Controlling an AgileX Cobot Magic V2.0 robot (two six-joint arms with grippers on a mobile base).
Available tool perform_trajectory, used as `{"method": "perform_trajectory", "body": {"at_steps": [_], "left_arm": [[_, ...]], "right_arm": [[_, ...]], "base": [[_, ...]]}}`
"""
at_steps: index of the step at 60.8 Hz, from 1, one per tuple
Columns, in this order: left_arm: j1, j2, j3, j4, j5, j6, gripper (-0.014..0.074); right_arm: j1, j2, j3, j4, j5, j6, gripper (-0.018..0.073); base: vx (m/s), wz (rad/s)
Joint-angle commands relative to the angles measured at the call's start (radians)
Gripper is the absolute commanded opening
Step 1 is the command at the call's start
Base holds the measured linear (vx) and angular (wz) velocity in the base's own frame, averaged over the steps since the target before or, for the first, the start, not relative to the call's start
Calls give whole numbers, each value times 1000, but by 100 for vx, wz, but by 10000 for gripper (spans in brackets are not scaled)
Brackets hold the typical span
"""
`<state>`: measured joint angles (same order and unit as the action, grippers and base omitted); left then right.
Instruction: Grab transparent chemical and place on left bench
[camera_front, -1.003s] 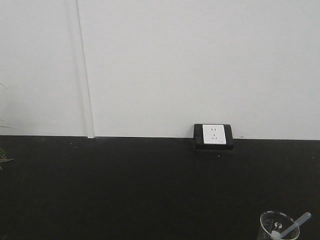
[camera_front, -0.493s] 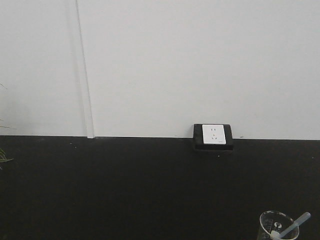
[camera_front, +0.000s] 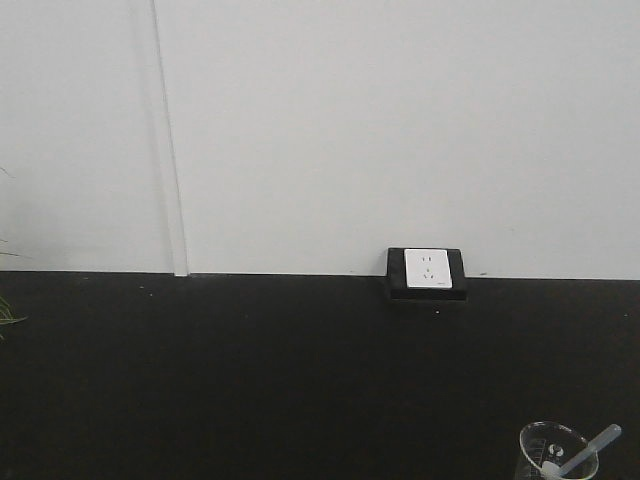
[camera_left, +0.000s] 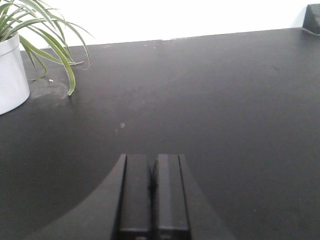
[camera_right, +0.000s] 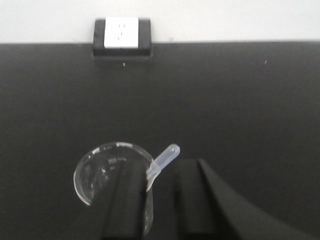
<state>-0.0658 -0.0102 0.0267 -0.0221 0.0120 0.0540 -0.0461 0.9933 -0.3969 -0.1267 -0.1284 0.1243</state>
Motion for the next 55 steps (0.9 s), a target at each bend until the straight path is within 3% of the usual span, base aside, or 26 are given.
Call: {"method": "perform_trajectory", "body": {"at_steps": [1,5,12,33,55], "left_arm": [[-2,-19,16,-1,-78,-8,-3],[-2,-19,16,-1,-78,-8,-3],[-2,-19,16,-1,-78,-8,-3],[-2,-19,16,-1,-78,-8,-3],[-2,-19,16,-1,-78,-8,-3]], "right_arm": [[-6,64,-36,2,-130,10,428],[-6,113,-36,2,-183,8,503],[-6,189,-36,2,-274,8,552],[-6,394,-43,155,-535,-26,495],[-6,510,-127,154,-526,29,484]], "base": [[0,0],[0,0],[0,0],[0,0],[0,0]]}}
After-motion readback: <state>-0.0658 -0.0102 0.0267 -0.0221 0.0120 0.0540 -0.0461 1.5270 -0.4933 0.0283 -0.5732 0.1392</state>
